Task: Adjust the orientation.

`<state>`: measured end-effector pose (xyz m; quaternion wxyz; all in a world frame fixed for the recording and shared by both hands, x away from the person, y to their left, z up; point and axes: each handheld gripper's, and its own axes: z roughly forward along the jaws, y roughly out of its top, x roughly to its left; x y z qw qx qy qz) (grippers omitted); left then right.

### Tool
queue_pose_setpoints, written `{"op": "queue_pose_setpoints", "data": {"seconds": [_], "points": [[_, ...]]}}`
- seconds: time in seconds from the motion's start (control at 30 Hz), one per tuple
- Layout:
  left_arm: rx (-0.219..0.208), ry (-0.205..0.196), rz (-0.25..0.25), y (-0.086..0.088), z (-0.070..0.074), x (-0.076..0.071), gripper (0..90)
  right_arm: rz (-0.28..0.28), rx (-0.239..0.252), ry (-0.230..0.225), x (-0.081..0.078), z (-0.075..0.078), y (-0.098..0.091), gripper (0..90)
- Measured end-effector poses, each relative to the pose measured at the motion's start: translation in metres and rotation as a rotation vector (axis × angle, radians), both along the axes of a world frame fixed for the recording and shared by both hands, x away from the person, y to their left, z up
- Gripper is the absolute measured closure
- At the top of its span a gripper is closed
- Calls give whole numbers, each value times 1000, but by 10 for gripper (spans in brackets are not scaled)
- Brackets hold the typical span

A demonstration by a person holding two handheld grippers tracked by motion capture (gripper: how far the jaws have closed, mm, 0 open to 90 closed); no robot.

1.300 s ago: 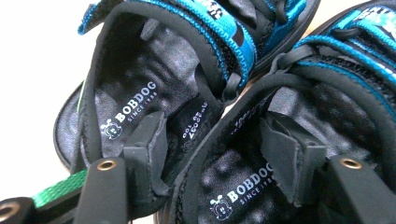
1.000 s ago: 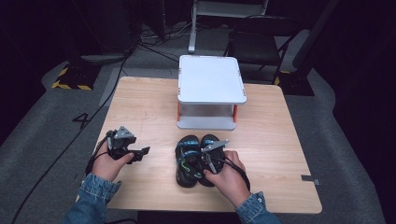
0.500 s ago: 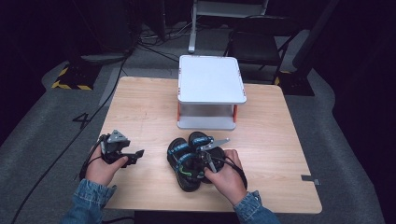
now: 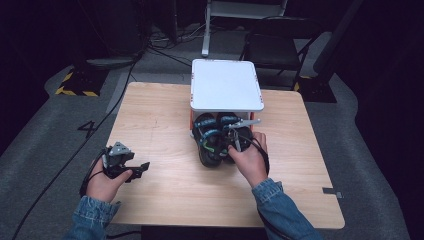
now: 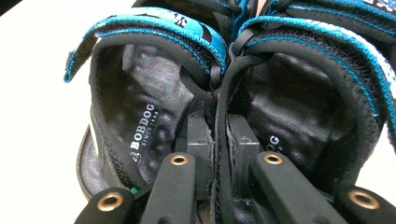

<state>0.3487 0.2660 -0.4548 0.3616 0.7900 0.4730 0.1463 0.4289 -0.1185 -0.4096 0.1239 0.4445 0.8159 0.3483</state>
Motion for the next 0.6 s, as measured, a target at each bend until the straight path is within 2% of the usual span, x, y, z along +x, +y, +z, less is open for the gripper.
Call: {"op": "queue_pose_setpoints", "data": {"seconds": [0.13,0.17,0.2,0.23,0.27,0.3,0.4,0.53,0.6], "points": [[2,5,8,2,-1,-3,282,-68,9,-16,28,-6,-2,823],[2,5,8,2,-1,-3,282,-68,9,-16,28,-6,-2,823],[0,5,10,3,-1,-3,282,-97,17,-16,42,-11,-2,823],[0,5,10,3,-1,-3,282,-97,17,-16,42,-11,-2,823],[0,4,8,3,-2,-3,282,-123,17,-21,52,-15,0,823],[0,5,6,3,-2,-3,282,-123,17,-21,52,-15,0,823],[0,6,6,4,-4,-3,282,-154,-13,-46,66,-23,6,822],[4,10,4,4,-5,-2,282,-177,-42,-53,72,-28,8,820],[2,13,-1,3,-5,-2,281,-199,-64,-80,76,-31,9,813]]}}
